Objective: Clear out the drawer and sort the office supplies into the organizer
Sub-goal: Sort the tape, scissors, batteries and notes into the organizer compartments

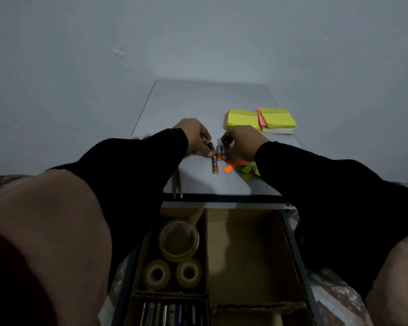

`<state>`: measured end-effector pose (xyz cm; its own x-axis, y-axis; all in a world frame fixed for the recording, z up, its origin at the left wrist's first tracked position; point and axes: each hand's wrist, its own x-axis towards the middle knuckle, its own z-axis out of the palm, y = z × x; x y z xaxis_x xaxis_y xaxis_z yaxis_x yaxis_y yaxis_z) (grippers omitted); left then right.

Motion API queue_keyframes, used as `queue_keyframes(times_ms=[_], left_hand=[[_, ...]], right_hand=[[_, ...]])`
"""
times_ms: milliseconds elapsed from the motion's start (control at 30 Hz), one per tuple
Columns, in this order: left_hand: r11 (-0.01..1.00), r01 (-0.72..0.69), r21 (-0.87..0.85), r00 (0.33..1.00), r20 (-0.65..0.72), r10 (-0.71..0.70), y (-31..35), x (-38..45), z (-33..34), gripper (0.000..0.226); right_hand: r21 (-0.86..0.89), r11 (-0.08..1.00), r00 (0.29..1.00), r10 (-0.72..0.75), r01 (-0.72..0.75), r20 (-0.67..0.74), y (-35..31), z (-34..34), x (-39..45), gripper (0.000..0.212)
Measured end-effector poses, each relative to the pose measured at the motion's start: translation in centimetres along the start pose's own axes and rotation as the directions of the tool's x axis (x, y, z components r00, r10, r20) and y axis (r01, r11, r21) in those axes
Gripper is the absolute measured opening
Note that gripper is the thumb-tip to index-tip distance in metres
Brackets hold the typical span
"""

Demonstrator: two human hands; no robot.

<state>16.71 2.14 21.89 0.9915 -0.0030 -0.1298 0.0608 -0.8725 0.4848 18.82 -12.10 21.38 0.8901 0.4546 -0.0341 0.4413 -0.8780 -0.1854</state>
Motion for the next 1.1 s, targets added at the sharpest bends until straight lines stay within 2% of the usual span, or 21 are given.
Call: queue_keyframes(times_ms=[100, 233, 433, 833, 1100], left_hand=[[0.999, -0.011, 0.05, 0.999, -0.037, 0.013, -0.1, 0.3, 0.3, 0.047], [0.996, -0.01, 0.083, 1.0, -0.012, 0.011, 0.0, 0.6, 0.1, 0.048], [0.996, -0.028, 0.086, 0.999, 0.033, 0.026, -0.2, 0.9, -0.1, 0.061], [0.994, -0.038, 0.102, 0.994, -0.1, 0.048, -0.4, 0.1, -0.5, 0.048], [0.994, -0.107, 0.011, 0.979, -0.174, 0.107, 0.3, -6.4, -2.4, 0.047]], right_hand=[[-0.004, 1.0, 1.0, 0.005, -0.005, -0.01, 0.1, 0.0, 0.1, 0.043], [-0.001, 1.0, 1.0, 0.01, -0.01, -0.009, 0.2, 0.0, 0.2, 0.046], [0.02, 1.0, 1.0, 0.017, -0.017, -0.012, 0.2, 0.1, 0.2, 0.045], [-0.002, 1.0, 0.999, -0.019, 0.019, -0.037, 0.3, -1.6, -0.5, 0.043], [-0.014, 0.995, 0.993, -0.102, 0.102, -0.057, -1.8, -3.7, -5.7, 0.049]])
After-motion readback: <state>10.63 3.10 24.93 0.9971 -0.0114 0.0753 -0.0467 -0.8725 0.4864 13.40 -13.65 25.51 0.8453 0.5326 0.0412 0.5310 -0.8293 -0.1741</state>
